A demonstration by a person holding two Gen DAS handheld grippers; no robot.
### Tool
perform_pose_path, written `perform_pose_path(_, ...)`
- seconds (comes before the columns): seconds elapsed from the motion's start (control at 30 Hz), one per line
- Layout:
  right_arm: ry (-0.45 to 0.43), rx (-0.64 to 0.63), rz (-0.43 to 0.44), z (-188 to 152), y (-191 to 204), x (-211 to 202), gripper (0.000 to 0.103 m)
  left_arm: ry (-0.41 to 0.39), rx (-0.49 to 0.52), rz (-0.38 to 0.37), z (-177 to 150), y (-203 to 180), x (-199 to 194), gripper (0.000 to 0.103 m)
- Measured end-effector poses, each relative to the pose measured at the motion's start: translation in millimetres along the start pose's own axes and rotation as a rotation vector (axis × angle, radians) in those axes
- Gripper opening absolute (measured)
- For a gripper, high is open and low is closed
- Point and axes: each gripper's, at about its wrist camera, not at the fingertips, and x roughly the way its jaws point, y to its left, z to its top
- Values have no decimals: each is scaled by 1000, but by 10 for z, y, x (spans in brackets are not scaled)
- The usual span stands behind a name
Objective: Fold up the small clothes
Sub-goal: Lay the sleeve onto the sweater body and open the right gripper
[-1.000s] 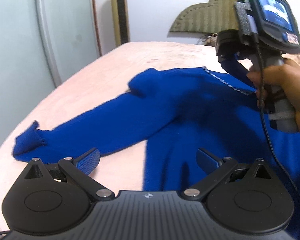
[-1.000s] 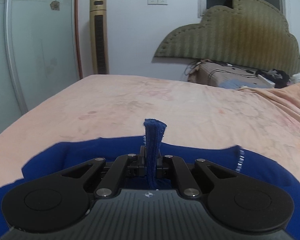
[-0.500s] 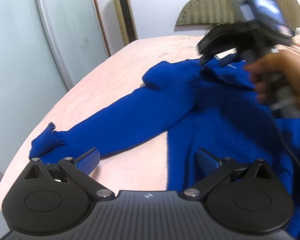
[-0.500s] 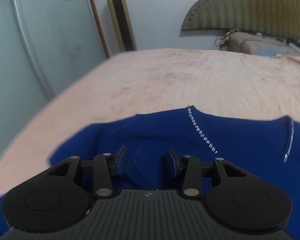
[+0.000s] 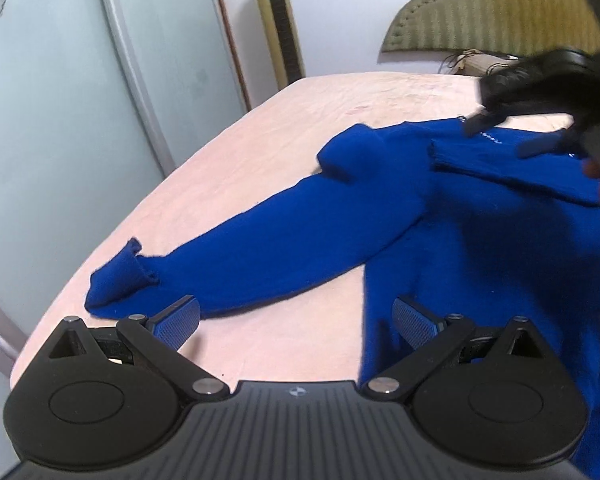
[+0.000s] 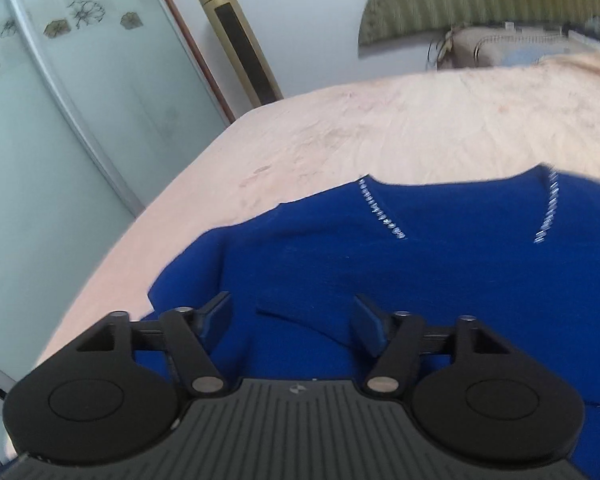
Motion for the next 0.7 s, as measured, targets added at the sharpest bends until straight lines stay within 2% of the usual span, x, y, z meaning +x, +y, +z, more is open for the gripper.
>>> perform_pose_path(0.13, -38, -353, -214, -166, 285, 43, 68, 25, -32, -15, -9, 28, 46, 103)
perform_pose_path(0.23, 1, -483, -239, -247, 372, 256, 58, 22, -14, -12, -30, -4, 33, 103)
perform_pose_path(0.3, 33, -484, -238, -255, 354, 397, 37, 20, 5, -6, -37, -20, 27, 103)
perform_pose_path(0.33, 31, -469, -237, -247, 341, 449, 29, 19, 11, -5, -38, -24, 22, 103)
perform_pose_path(0.37, 12, -445, -227, -231, 324, 467, 9, 16, 17, -4, -41, -23, 16, 103)
perform_pose_path(0.5, -46, -391, -218, -172, 391, 525, 7, 19, 21, 8, -56, -8, 69, 103)
perform_pose_path(0.7, -85, -429, -171, -59, 700, 579, 7, 49, 14, 4, -89, -35, 135, 103)
